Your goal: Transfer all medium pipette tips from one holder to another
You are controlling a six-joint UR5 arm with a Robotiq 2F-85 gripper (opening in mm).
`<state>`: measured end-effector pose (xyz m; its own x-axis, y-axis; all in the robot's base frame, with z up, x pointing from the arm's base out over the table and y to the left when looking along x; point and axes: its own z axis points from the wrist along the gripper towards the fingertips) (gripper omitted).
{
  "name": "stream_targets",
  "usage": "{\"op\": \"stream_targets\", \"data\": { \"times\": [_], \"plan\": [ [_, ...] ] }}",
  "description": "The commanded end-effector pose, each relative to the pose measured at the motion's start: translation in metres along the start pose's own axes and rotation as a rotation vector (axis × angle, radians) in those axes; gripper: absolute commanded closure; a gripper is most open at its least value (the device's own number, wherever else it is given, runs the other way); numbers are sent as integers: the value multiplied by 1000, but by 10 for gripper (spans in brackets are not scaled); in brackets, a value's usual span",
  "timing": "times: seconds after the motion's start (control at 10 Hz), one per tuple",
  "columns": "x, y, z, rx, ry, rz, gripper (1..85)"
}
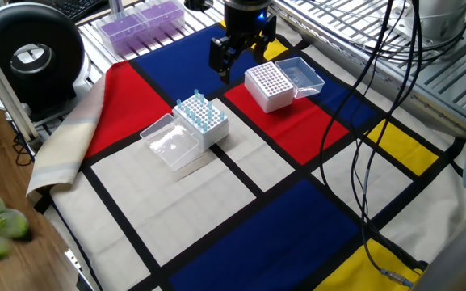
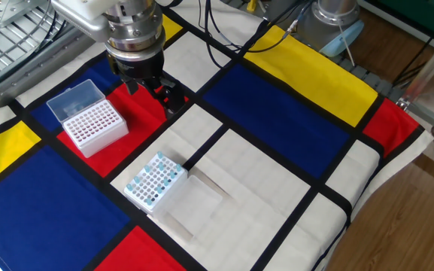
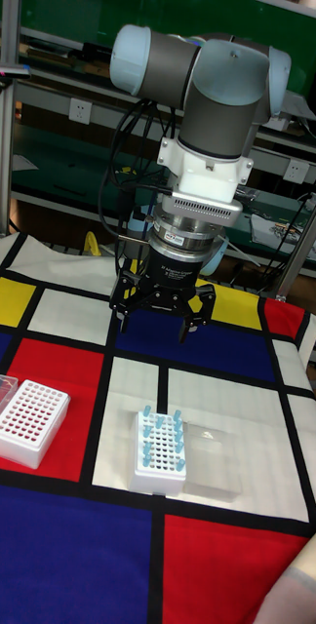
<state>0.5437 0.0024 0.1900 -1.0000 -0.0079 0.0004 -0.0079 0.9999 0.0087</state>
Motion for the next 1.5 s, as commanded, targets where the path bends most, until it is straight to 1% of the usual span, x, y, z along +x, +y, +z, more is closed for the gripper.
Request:
{"op": "stream_targets", "data": {
  "times": [0.0,0.2,0.5,0.9,1.1,1.4],
  "plan": [
    [2,19,-1,-61,18,335,847],
    [2,16,-1,-43,13,323,847],
    [2,14,0,-37,12,317,847],
    [1,14,1,-37,12,317,847],
    [2,16,2,-52,12,325,847],
    [1,18,2,-59,11,331,847]
  ]
}}
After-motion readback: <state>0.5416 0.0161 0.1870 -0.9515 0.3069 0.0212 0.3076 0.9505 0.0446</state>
